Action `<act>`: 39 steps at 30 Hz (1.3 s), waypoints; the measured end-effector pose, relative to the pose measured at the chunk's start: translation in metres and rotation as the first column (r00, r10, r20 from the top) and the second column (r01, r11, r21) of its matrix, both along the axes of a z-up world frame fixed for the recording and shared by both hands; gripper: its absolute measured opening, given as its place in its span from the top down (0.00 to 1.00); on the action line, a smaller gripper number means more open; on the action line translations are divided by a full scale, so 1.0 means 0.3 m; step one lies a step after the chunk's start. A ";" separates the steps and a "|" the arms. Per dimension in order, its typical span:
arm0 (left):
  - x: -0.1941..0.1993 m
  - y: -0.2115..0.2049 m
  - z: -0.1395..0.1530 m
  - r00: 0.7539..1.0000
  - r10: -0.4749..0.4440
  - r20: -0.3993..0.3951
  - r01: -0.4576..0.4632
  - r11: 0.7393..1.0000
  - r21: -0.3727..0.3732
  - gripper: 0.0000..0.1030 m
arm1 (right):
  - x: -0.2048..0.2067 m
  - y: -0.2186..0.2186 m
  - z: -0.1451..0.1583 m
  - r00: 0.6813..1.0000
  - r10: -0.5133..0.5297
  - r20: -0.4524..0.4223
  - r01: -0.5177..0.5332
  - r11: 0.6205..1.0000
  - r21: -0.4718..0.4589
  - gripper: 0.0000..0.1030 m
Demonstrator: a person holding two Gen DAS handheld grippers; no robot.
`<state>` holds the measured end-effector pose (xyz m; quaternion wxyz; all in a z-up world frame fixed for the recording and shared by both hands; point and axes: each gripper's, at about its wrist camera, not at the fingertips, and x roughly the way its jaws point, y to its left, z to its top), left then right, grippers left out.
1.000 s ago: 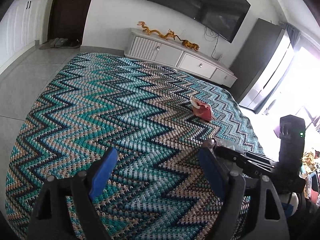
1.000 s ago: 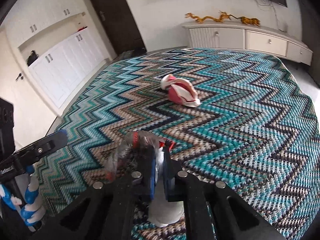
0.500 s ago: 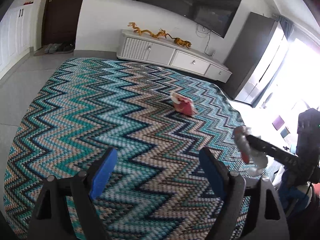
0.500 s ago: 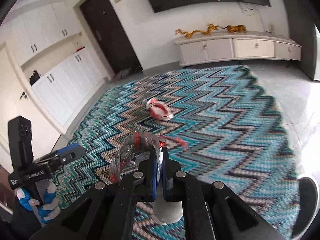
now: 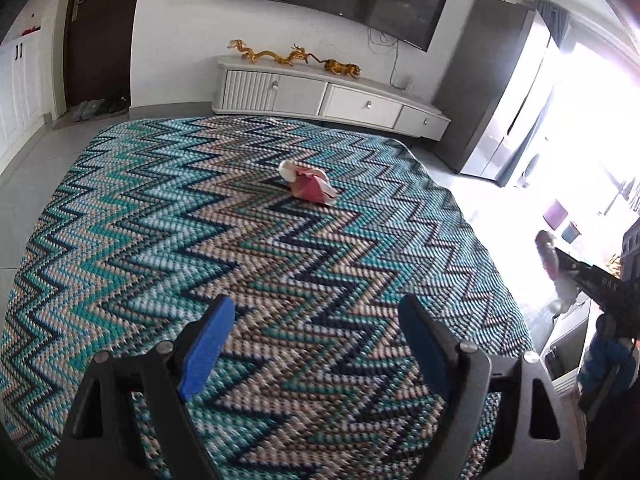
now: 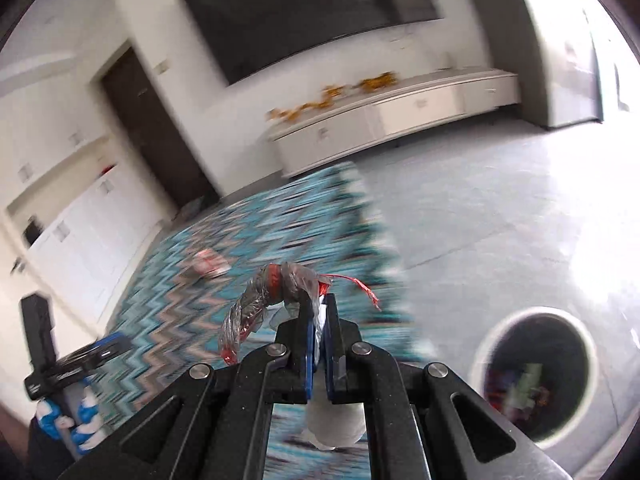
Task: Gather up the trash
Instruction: 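Carry the bottle and bag to the white bin and open the right tool, then grasp the red-and-white wrapper on the rug with the right tool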
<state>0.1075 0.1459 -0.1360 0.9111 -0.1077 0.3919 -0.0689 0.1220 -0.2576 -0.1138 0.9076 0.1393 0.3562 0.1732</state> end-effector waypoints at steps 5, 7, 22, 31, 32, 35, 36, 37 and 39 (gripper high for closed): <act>0.010 -0.062 -0.006 1.000 -0.024 -0.020 0.024 1.000 0.014 0.18 | 0.008 -0.243 -0.049 0.985 -0.169 -0.042 0.166 0.983 -0.074 0.92; 0.012 -0.086 -0.005 0.999 -0.035 -0.020 0.035 0.999 0.017 0.18 | 0.025 -0.333 -0.093 0.968 -0.239 -0.077 0.231 0.967 -0.105 0.91; 0.050 -0.023 -0.040 0.999 0.027 -0.027 -0.026 0.999 0.040 0.17 | 0.164 -0.067 0.003 0.999 -0.020 -0.034 0.016 0.995 -0.102 0.44; 0.052 0.136 -0.077 0.990 0.143 -0.020 -0.141 0.987 0.080 0.17 | 0.393 0.668 -0.019 0.923 0.384 -0.019 -0.382 0.911 -0.155 0.44; 0.050 0.152 -0.082 0.989 0.147 -0.018 -0.145 0.986 0.080 0.17 | 0.409 0.706 -0.038 0.916 0.399 -0.027 -0.398 0.903 -0.159 0.44; 0.053 0.185 -0.099 0.988 0.153 -0.023 -0.151 0.986 0.065 0.17 | 0.472 0.850 -0.115 0.895 0.442 -0.064 -0.446 0.877 -0.178 0.44; 0.054 0.192 -0.104 0.988 0.154 -0.025 -0.152 0.987 0.059 0.17 | 0.474 0.872 -0.140 0.891 0.449 -0.074 -0.454 0.871 -0.186 0.44; 0.056 0.198 -0.109 0.988 0.155 -0.026 -0.154 0.987 0.054 0.17 | 0.482 0.905 -0.165 0.886 0.455 -0.086 -0.463 0.864 -0.196 0.44; 0.060 0.203 -0.114 0.988 0.152 -0.026 -0.151 0.988 0.045 0.17 | 0.492 0.953 -0.204 0.881 0.462 -0.097 -0.472 0.854 -0.220 0.44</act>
